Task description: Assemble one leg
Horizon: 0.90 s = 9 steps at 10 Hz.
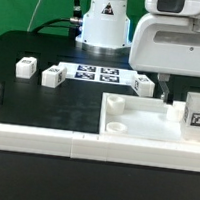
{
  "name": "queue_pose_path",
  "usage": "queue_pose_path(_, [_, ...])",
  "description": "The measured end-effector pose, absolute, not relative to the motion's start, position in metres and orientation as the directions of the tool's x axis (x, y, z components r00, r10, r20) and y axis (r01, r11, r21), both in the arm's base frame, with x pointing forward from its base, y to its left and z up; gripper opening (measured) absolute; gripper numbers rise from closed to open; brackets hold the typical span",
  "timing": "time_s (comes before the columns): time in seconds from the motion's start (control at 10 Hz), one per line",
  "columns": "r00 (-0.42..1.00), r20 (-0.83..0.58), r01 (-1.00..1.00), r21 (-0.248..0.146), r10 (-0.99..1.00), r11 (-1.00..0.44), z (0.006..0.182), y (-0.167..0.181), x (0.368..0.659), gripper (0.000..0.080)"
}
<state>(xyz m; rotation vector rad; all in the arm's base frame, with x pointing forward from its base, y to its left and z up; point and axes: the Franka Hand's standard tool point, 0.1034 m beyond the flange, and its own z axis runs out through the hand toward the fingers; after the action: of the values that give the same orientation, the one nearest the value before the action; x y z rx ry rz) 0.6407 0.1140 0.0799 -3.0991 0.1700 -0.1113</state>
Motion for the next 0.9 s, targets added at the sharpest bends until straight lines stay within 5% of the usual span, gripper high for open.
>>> queue_pose_path(0.1, [0.991,0.07,-0.108,-0.04,-0.111,-0.993,0.08,0.114,0.641,0.0634])
queue_pose_path(0.3, [0.991,0.07,-0.108,-0.04,-0.111,-0.993,0.08,0.114,0.641,0.0285])
queue_pose_path(0.9, [0.844,0.053,-0.531,-0.049,-0.533,-0.846,0.079,0.101,0.638,0.0291])
